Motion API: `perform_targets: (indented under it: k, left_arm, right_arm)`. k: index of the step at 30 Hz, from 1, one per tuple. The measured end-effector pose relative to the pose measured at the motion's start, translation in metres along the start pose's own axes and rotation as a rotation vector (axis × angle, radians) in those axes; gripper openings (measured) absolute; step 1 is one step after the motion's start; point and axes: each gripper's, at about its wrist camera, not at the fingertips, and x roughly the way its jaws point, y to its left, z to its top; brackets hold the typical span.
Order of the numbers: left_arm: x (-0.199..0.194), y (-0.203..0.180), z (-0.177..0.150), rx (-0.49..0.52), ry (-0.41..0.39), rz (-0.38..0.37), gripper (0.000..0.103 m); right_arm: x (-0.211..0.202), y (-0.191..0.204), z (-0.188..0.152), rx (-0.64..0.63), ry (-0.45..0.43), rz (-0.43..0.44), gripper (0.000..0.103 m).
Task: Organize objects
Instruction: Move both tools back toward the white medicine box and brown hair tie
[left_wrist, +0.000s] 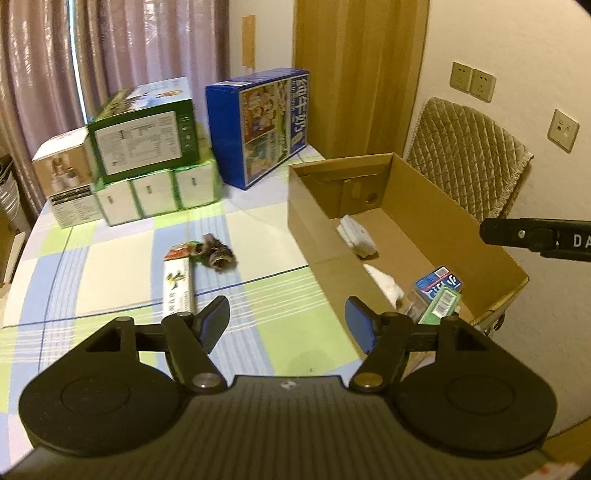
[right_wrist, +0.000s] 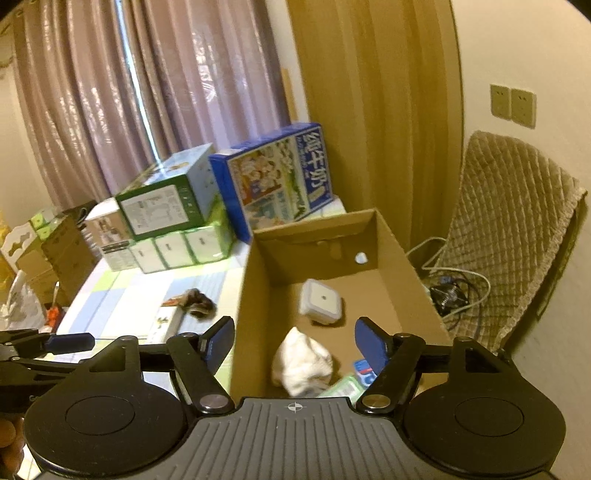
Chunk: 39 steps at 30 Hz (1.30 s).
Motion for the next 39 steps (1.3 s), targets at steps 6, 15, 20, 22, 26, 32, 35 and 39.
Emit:
perform_targets:
  k: [6, 15, 20, 22, 26, 32, 35, 39]
  left_arm:
    - [-0.023, 0.021, -0.009, -0.015, -0.013, 0.034, 0.071]
    - [-0.046, 0.065, -0.027, -0.064, -0.014, 0.099, 0.077]
    - [-0.053, 0.088, -0.036, -0.094, -0.016, 0.131, 0.08]
    - [-0.054, 0.098, -0.039, -0.104, -0.017, 0.144, 0.082]
    - [-0.053, 0.115, -0.044, -0.12, -0.014, 0.162, 0.084]
    - [-0.042, 0.141, -0.054, -0.152, 0.004, 0.189, 0.09]
    - [-0.032, 0.151, -0.059, -0.161, 0.018, 0.199, 0.092]
    - [-0.014, 0.165, -0.065, -0.166, 0.04, 0.208, 0.092]
  right_arm:
    - [-0.007, 0.027, -0.006, -0.036, -0.006, 0.029, 0.077]
    - [-0.012, 0.063, -0.02, -0.063, -0.005, 0.078, 0.086]
    - [-0.012, 0.081, -0.024, -0.07, -0.015, 0.11, 0.088]
    - [-0.011, 0.09, -0.025, -0.081, -0.021, 0.122, 0.088]
    - [-0.007, 0.108, -0.03, -0.117, -0.034, 0.142, 0.089]
    - [0.014, 0.129, -0.041, -0.132, -0.021, 0.167, 0.09]
    - [0.032, 0.139, -0.048, -0.145, -0.005, 0.173, 0.09]
    - [0.061, 0.145, -0.057, -0.138, 0.028, 0.183, 0.089]
